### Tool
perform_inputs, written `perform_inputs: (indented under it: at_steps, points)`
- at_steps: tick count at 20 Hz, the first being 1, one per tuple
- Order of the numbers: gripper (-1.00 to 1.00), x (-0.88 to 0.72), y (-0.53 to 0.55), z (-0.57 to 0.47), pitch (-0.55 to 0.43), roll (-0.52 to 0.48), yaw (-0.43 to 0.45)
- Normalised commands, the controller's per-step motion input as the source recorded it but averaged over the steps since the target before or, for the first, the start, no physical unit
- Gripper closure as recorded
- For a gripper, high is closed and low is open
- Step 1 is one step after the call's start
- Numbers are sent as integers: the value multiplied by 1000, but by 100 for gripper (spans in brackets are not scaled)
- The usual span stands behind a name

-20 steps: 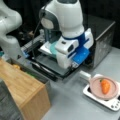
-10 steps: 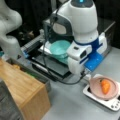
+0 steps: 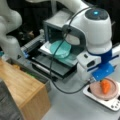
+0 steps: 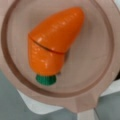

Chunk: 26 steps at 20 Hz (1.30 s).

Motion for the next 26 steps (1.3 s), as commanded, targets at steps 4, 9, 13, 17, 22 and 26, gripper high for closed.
perform_inputs:
  at_steps: [4, 9, 13, 17, 22, 26]
  points:
    - [-100, 388, 102, 172, 322, -194, -23]
    - [-100, 376, 229, 28, 309, -265, -127]
    - [-100, 418, 300, -170, 218, -320, -124]
    - [-100, 352, 237, -105, 159, -327, -12]
    - [-100, 260, 80, 46, 136, -338, 67]
    - [-100, 194, 2, 55, 118, -318, 101]
